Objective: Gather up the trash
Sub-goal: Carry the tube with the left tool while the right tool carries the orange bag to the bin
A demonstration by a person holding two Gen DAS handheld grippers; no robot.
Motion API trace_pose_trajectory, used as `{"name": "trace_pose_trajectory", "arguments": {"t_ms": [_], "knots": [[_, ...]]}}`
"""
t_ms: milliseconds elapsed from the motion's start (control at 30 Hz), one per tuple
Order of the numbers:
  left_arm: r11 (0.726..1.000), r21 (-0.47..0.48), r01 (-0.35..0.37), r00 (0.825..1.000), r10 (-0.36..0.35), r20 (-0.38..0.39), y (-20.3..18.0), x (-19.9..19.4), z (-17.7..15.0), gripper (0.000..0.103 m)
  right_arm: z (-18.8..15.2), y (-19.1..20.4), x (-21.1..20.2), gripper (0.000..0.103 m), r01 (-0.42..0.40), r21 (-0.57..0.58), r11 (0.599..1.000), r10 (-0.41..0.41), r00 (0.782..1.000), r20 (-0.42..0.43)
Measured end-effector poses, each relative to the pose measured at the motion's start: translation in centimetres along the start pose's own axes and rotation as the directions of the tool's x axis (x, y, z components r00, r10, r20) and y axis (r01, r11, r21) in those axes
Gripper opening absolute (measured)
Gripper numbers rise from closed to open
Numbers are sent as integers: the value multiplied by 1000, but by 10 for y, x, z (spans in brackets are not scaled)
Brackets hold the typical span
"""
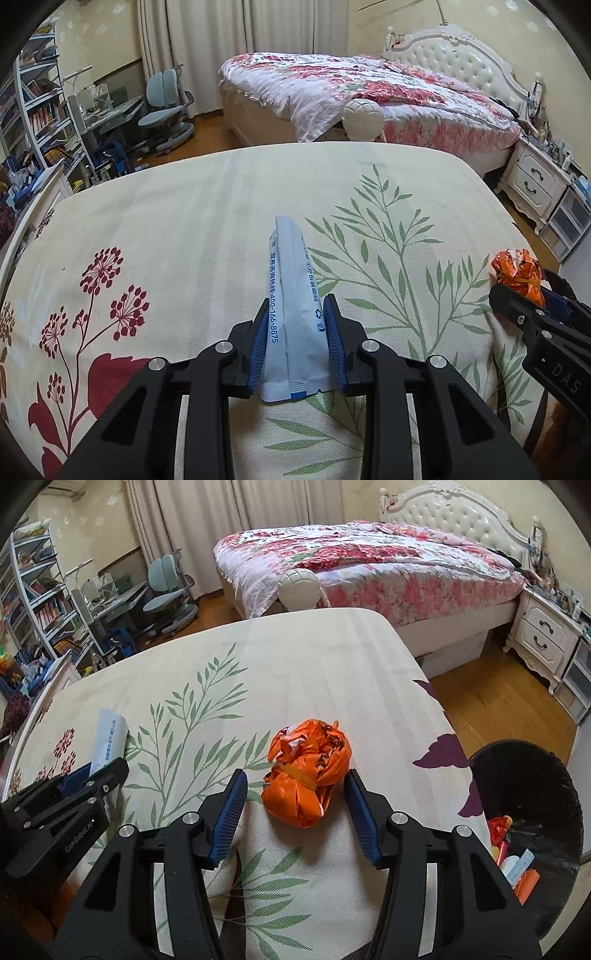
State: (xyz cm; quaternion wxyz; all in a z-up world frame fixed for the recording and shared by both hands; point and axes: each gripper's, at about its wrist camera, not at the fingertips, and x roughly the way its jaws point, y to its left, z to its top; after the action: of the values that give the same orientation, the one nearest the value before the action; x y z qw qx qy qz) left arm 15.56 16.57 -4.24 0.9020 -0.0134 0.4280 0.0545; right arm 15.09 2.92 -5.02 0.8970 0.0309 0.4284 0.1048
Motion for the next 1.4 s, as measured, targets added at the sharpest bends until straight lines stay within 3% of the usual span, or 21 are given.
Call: {"name": "trace_pose_trajectory", "arguments": {"t_ms": [33, 67, 267, 833, 1400], "knots": [[1000, 0, 0, 1000, 0, 0, 0, 0, 0, 30, 0, 0, -1, 50, 3, 2, 1000, -3, 1000, 4], [1000, 1, 0, 1000, 0, 0, 0, 0, 0, 30, 1, 1, 0, 41, 7, -4, 1000, -7, 1000, 0], [1000, -1, 2, 1000, -2, 4, 0, -1, 1, 29, -2, 7, -2, 37, 11, -40, 999, -11, 1000, -4], [997, 24, 68, 996, -69, 64, -23, -50, -28, 28, -46, 1, -56, 37, 29, -61, 998, -26, 999, 34], [974, 140, 177, 970, -197, 140, -101, -106, -56, 28, -79, -63, -131, 37, 107, 35, 994, -111, 984, 142]]}}
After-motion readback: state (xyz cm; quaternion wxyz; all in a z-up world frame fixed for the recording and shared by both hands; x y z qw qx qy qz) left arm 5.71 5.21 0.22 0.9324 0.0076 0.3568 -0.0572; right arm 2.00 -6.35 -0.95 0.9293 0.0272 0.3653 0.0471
